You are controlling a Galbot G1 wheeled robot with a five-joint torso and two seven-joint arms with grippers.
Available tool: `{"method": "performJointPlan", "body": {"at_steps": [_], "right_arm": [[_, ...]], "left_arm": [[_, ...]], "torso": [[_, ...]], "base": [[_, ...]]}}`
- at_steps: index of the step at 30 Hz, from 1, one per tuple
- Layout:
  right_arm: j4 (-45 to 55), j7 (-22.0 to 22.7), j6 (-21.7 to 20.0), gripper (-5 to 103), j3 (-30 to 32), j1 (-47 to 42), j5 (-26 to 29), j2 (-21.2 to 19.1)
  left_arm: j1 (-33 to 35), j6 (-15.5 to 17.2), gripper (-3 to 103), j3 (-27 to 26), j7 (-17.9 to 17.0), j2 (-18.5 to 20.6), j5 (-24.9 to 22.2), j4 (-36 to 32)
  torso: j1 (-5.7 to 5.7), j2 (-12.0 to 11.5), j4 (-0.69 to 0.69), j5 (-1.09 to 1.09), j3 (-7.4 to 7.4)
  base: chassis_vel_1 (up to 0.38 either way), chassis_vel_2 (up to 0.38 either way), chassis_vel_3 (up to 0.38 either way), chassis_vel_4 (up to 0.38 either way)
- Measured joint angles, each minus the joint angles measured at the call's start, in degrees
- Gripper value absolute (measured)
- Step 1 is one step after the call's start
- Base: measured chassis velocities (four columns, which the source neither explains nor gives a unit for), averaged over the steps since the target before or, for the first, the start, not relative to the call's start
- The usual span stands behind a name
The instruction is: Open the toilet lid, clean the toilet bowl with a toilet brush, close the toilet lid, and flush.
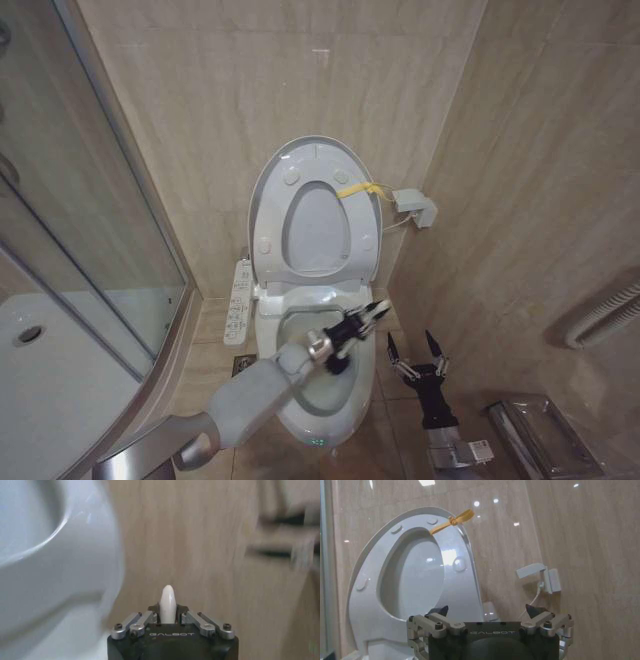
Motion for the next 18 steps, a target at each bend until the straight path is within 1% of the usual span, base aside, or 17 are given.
{"method": "performJointPlan", "body": {"at_steps": [1,2,3,4,5,6,7,8,9,10,11,12,14,16,17,18], "right_arm": [[0.0,-0.01,-0.02,100,-0.03,-0.01,0.03,-0.04],[-0.18,-0.01,-0.01,100,-0.02,0.04,0.02,0.06],[-0.18,-0.01,-0.01,100,-0.02,0.04,0.02,0.06],[-0.24,-0.02,-0.01,100,-0.02,0.07,0.0,0.23],[-0.24,-0.02,-0.02,100,-0.03,0.12,-0.03,0.53],[-0.24,-0.02,-0.01,100,-0.07,0.09,-0.05,0.67],[-0.24,-0.02,-0.01,100,-0.07,0.09,-0.05,0.67],[-0.25,-0.03,-0.02,100,-0.14,0.06,-0.09,0.72],[-0.19,-0.04,-0.01,100,-0.19,0.04,-0.11,0.68],[-0.19,-0.04,-0.01,100,-0.19,0.04,-0.11,0.68],[-0.09,-0.04,-0.01,100,-0.18,0.01,-0.11,0.6],[-0.01,-0.05,-0.01,100,-0.21,-0.02,-0.12,0.53],[0.01,-0.06,-0.01,100,-0.22,-0.09,-0.15,0.43],[-0.12,-0.06,0.0,100,-0.2,-0.08,-0.17,0.47],[-0.13,-0.07,0.02,100,-0.19,-0.1,-0.2,0.64],[-0.11,-0.08,0.02,100,-0.19,-0.16,-0.22,0.72]], "left_arm": [[-0.04,-0.02,22,-0.1,0.01,0.19,-0.08,-0.02],[-0.33,0.45,22,-0.19,-0.4,0.24,-1.01,-2.78],[-0.33,0.45,22,-0.19,-0.4,0.24,-1.01,-2.78],[-0.71,0.93,22,-0.19,-0.8,0.06,-1.92,-5.71],[-1.22,1.42,22,-0.11,-1.23,-0.17,-2.76,-9.13],[-1.28,1.49,22,0.0,-1.25,-0.17,-2.73,-9.7],[-1.28,1.49,22,0.0,-1.25,-0.17,-2.73,-9.7],[-1.13,1.34,22,0.13,-1.0,0.0,-2.04,-8.33],[-0.78,0.62,22,0.16,-0.44,0.14,-0.92,-3.91],[-0.78,0.62,22,0.16,-0.44,0.14,-0.92,-3.91],[-0.56,-0.01,22,0.07,-0.03,0.07,-0.25,-0.95],[-0.38,-0.32,22,-0.06,0.23,-0.06,0.1,0.84],[-0.21,-0.34,22,-0.09,0.25,-0.16,0.0,1.0],[-0.12,0.26,22,0.27,-0.13,-0.33,-0.76,-2.66],[-0.13,0.59,22,0.66,-0.24,-0.66,-0.93,-5.69],[-0.12,0.59,22,1.03,-0.23,-0.76,-0.84,-6.63]], "torso": [[0.0,0.0,0.05,0.01,0.0],[0.0,0.0,0.04,-0.01,0.0],[0.0,0.0,0.04,-0.01,0.0],[0.0,0.0,-0.01,-0.01,0.0],[-0.01,0.02,-0.1,-0.03,-0.02],[-0.02,0.03,-0.15,-0.04,-0.04],[-0.02,0.03,-0.15,-0.04,-0.04],[-0.01,0.02,-0.14,-0.02,-0.03],[0.0,0.0,-0.11,-0.02,0.0],[0.0,0.0,-0.11,-0.02,0.0],[0.0,0.0,-0.02,-0.01,0.0],[0.0,0.0,0.01,0.0,0.0],[0.0,0.0,0.02,-0.01,0.0],[0.0,0.0,0.01,0.0,0.0],[0.0,0.01,-0.09,-0.02,-0.01],[-0.01,0.01,-0.12,-0.05,-0.02]], "base": [[0.0,0.0,0.0,0.0],[0.0,0.0,0.0,0.0],[0.0,0.0,0.0,0.0],[0.0,0.0,0.0,0.0],[0.0,0.0,0.0,0.0],[0.0,0.0,0.0,0.0],[0.0,0.0,0.0,0.0],[0.0,0.0,0.0,0.0],[0.0,0.0,0.0,0.0],[0.0,0.0,0.0,0.0],[0.0,0.0,0.0,0.0],[0.0,0.0,0.0,0.0],[0.0,0.0,0.0,0.0],[0.0,0.0,0.0,0.0],[0.0,0.0,0.0,0.0],[0.0,0.0,0.0,0.0]]}}
